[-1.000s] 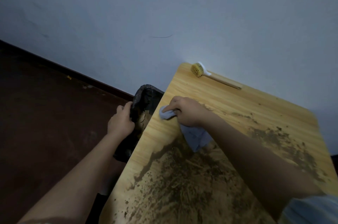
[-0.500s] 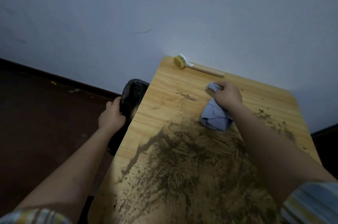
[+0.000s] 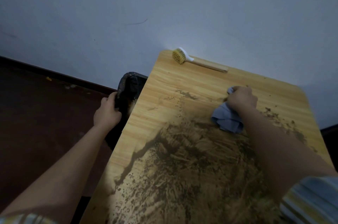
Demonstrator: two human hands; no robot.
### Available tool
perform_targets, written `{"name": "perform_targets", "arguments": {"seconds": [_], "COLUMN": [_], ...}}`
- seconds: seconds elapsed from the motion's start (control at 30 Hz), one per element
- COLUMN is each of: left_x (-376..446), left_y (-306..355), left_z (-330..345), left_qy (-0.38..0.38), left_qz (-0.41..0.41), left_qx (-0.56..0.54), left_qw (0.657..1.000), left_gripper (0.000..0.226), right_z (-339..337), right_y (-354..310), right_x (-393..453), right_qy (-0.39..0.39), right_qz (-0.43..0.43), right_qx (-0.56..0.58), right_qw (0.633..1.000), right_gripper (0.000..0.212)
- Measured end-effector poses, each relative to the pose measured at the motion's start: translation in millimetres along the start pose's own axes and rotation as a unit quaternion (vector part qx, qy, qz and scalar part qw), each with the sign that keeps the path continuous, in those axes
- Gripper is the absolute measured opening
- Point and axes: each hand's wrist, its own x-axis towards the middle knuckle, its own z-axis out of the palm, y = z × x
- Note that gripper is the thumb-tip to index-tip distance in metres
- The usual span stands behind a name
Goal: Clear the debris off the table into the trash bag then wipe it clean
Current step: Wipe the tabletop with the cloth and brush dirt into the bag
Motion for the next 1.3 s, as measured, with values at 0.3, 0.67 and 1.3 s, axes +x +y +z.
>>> {"name": "perform_targets", "arguments": {"seconds": [0.3,0.67,1.3], "left_x": [-0.9,-7.3,-17.3], "left_y": [4.9,0.1,-4.5], "left_z": [-0.7,-5.9,-10.4], "left_qy": [-0.001,-0.011,-0.014], "left_qz": [0.006,0.006,0.006], "left_qx": [-0.001,-0.018,-0.037], "left_qw": [1.0,1.0,0.999], "left_gripper": [0.066,0.065,0.062], "right_z": [30.0,1.8,29.4], "right_y": [-79.7,-84.7,-139.1], "right_x": [-47.8,-38.0,-92.5], "right_qy": [-0.114,-0.079,-0.256], "right_qz": [-0.216,-0.215,-0.349], "right_qx": [0.013,0.136,0.107], "right_qw": [0.97,0.964,0.895], "right_gripper": [0.043,0.037,0.04]}}
